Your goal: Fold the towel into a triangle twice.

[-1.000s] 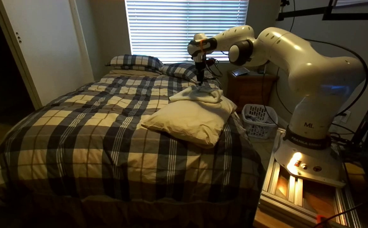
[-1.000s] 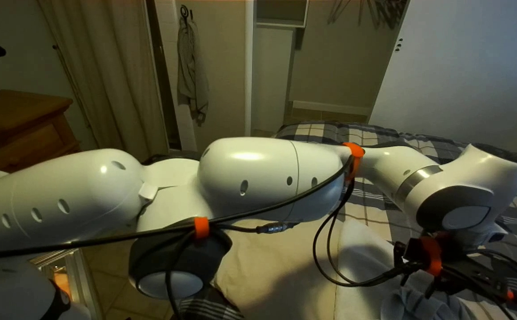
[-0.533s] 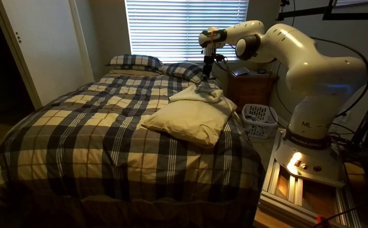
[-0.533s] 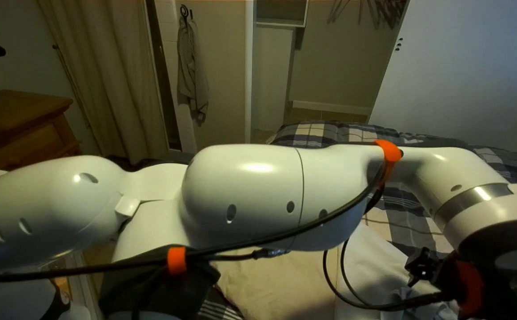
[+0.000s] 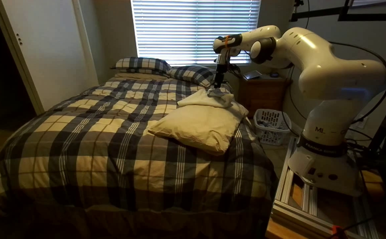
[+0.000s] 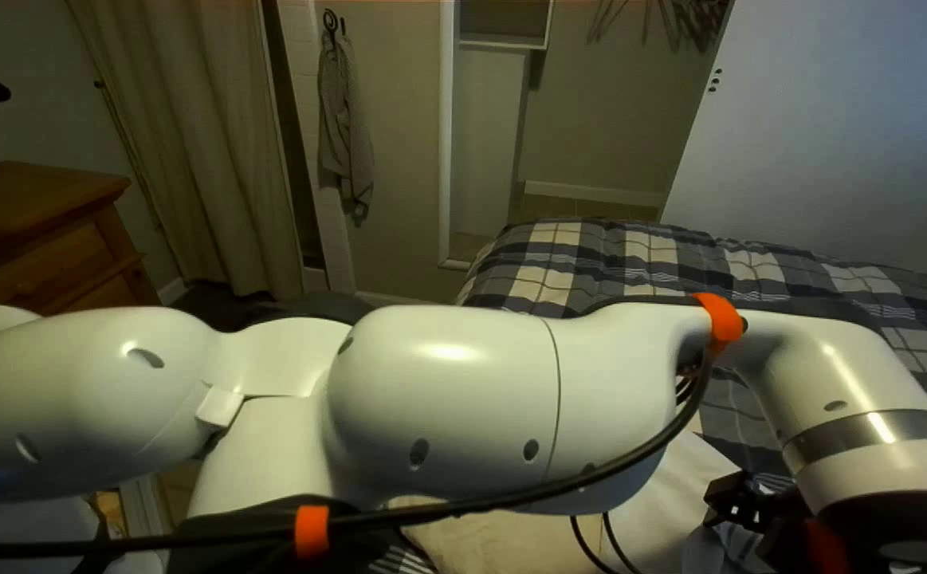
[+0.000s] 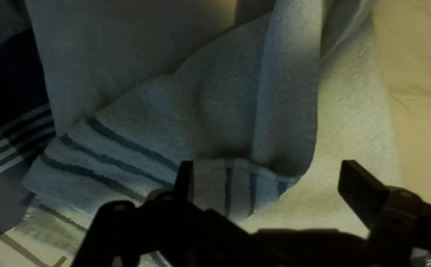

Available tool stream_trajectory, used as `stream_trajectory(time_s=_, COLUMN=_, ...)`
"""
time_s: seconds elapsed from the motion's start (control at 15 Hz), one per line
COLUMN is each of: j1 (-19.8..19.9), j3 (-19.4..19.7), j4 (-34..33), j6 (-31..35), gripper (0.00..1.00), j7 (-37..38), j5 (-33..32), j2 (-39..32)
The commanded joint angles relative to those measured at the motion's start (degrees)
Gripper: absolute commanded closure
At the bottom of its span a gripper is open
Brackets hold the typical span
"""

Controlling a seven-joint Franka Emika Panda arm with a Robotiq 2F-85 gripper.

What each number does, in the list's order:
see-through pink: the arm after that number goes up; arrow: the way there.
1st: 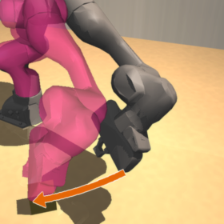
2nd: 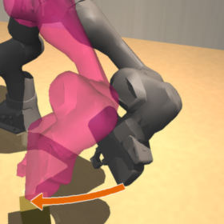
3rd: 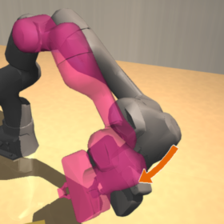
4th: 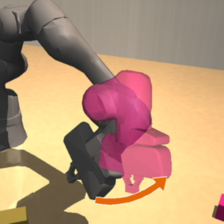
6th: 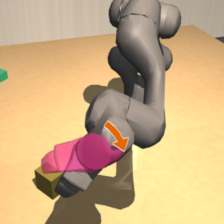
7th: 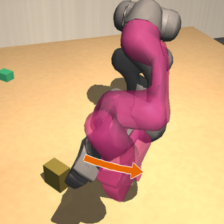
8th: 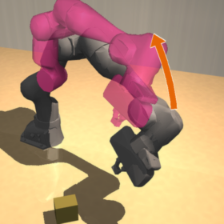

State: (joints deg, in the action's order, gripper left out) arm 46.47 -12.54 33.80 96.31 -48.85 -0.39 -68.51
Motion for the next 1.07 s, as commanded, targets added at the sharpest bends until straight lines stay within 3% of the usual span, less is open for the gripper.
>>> stream_trajectory(time_s=0.0, j1=0.8, j3=-2.2, j4=0.5, j6=1.3, gripper=0.00, j7=-0.9, j5=2.3, j2=-1.1)
stream_trajectory(time_s=0.6, j1=0.6, j3=-2.7, j4=0.2, j6=7.6, gripper=0.00, j7=-0.6, j5=1.6, j2=-2.5)
stream_trajectory(time_s=1.0, j1=0.5, j3=-2.5, j4=0.2, j6=7.4, gripper=0.00, j7=-0.1, j5=1.4, j2=-3.1)
